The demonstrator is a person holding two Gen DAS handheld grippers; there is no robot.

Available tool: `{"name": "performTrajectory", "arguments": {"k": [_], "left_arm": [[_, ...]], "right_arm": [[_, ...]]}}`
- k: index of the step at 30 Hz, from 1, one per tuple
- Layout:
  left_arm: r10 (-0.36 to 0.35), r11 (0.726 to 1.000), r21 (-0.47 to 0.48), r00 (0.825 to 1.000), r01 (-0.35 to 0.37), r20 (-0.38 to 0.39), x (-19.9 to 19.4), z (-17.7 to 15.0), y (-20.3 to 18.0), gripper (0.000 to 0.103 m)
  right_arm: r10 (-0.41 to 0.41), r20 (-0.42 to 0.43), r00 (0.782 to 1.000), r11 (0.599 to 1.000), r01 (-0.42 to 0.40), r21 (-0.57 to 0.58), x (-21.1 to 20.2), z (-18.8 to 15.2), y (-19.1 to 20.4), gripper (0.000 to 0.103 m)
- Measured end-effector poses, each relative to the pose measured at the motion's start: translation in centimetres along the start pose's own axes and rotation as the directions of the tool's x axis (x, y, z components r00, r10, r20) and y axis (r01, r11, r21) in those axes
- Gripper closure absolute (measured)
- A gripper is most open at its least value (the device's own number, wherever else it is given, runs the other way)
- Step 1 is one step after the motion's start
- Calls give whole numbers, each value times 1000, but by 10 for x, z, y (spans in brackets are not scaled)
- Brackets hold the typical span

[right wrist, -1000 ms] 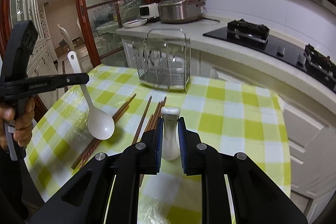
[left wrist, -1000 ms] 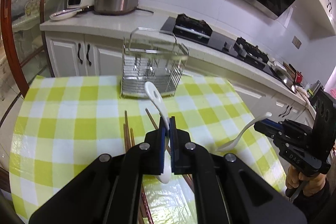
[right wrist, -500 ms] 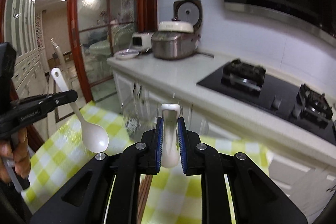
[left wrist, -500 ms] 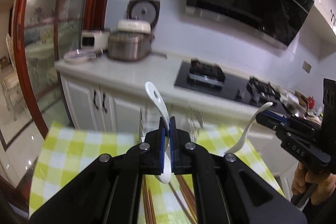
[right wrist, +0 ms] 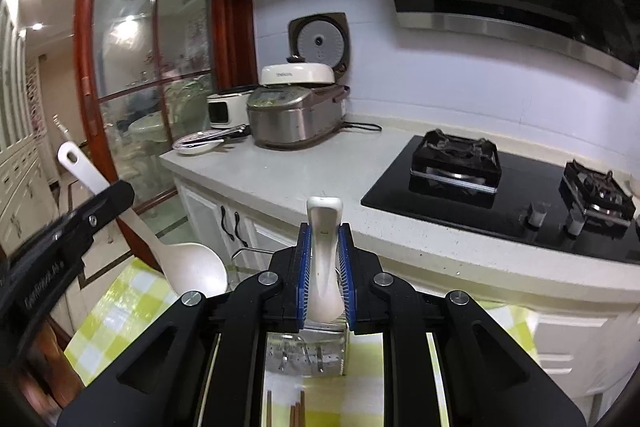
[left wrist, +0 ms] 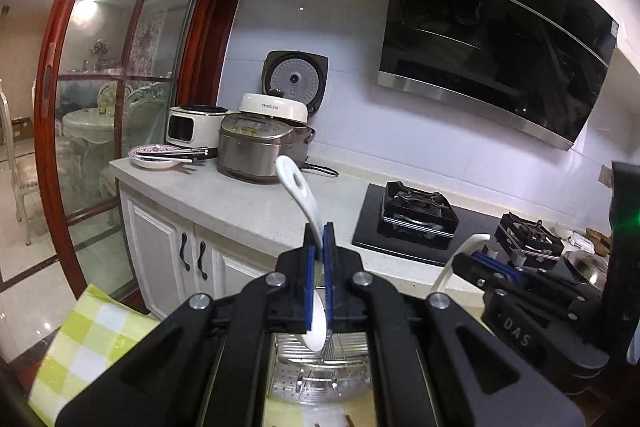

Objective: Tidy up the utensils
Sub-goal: 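Lift both held spoons and carry them over the wire utensil rack, then lower the spoons into the rack and open both grippers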

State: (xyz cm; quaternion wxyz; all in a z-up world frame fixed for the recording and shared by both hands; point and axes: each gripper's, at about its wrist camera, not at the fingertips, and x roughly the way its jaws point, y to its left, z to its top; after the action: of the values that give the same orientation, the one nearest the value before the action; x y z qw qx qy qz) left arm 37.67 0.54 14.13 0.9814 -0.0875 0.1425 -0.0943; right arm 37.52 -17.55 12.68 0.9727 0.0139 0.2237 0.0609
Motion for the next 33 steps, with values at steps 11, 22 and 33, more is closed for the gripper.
{"name": "performTrajectory", "arguments": {"k": [11,22,33], "left_arm": [[12,999,-52,997,-16,-75,49,-46,16,99],[26,999,-43,991,-32,-130,61,-64,21,97],[76,994,-74,992,-84,-99,22,-64,32,49]], "right_arm": [[-76,-57,995,996,78,41,52,-33,3,86],[-119,-81,990,991,123,43,67,-51,-5,81],[-204,-21,979,973,205,107,18,-61,-26,31]]}}
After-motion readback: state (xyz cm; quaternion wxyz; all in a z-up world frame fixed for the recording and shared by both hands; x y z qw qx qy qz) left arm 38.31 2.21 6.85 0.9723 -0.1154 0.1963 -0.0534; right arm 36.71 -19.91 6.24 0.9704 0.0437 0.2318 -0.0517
